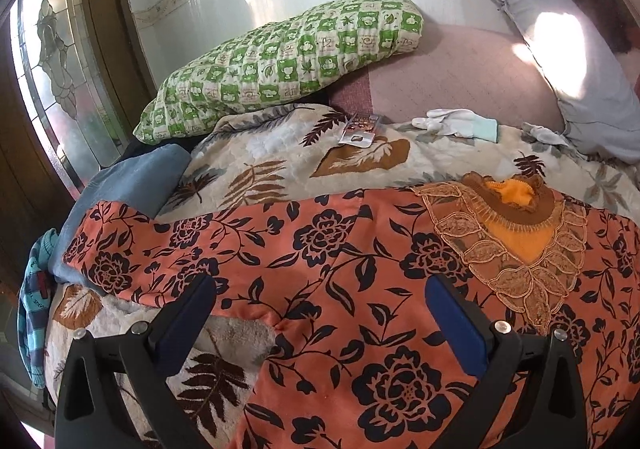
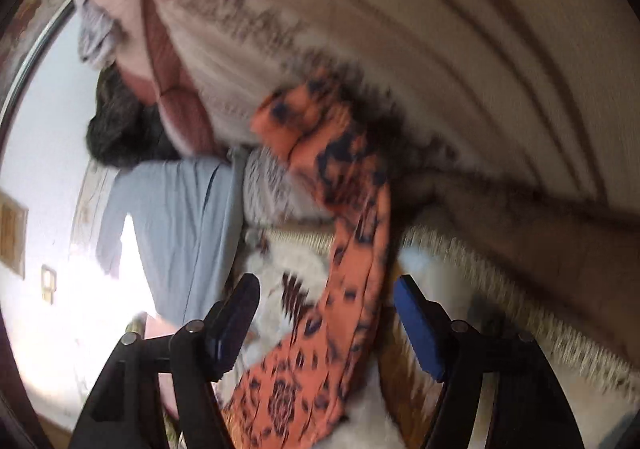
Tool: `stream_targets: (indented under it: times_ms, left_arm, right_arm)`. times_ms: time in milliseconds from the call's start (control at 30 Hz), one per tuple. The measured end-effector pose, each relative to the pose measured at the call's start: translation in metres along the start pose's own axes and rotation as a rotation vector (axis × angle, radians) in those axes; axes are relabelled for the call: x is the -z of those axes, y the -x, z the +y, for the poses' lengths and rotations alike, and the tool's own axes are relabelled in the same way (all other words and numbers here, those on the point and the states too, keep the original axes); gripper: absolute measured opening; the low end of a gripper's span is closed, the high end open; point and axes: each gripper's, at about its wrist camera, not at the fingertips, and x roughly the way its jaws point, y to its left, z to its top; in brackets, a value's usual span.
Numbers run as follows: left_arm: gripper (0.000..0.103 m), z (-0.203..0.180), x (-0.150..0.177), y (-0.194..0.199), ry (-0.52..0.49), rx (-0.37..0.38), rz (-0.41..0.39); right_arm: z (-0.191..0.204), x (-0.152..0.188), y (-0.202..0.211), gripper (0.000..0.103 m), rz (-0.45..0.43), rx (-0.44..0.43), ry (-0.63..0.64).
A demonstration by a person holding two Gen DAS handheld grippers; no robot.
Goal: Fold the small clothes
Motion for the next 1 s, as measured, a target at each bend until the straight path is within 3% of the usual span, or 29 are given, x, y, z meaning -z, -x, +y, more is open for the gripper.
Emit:
stream_targets:
  times_ms: [167,333,367,467,567,800,900,1000]
  left_arm:
    - [0.103,-0.003,0.001,-0.006,-0.003,0.000,0.017]
    - [0.103,-0.013,0.003,-0.008,-0.041,-0.006,0.012]
    - [0.103,-0.013,0.004,-0.008,-0.047,-0.006,0.013]
    - [0.103,-0.011,0.002,-0.007,-0.040,-0.002,0.009]
    - [0.103,-0.004,0.000,-0.006,-0.016,0.003,0.009]
    - [0.103,0.025,-0.005,-0.005,0.074,-0.015,-0.007]
    - [0.103,0.042,-0.002,-0.007,0.096,-0.038,0.002]
    - [0.103,0.059,0.000,-0.008,0.138,-0.006,0.021]
  right_arm:
    - [0.002,-0.034,-0.010,0.072,-0.065,0.051,-0.009]
    - [0.014,-0.039,-0.024,0.072,-0.123,0.149,0.082]
    - [0.017,-0.039,-0.028,0.065,-0.128,0.154,0.103]
    - [0.027,-0.036,-0.034,0.019,-0.115,0.184,0.177]
    - [0.047,-0.028,-0.024,0.012,-0.153,0.173,0.259]
    - [0.132,0.003,0.010,0.010,-0.113,-0.018,0.404]
    - [0.176,0.021,0.022,0.010,-0.080,-0.020,0.464]
    - [0.192,0.027,0.022,0.011,-0.030,0.030,0.495]
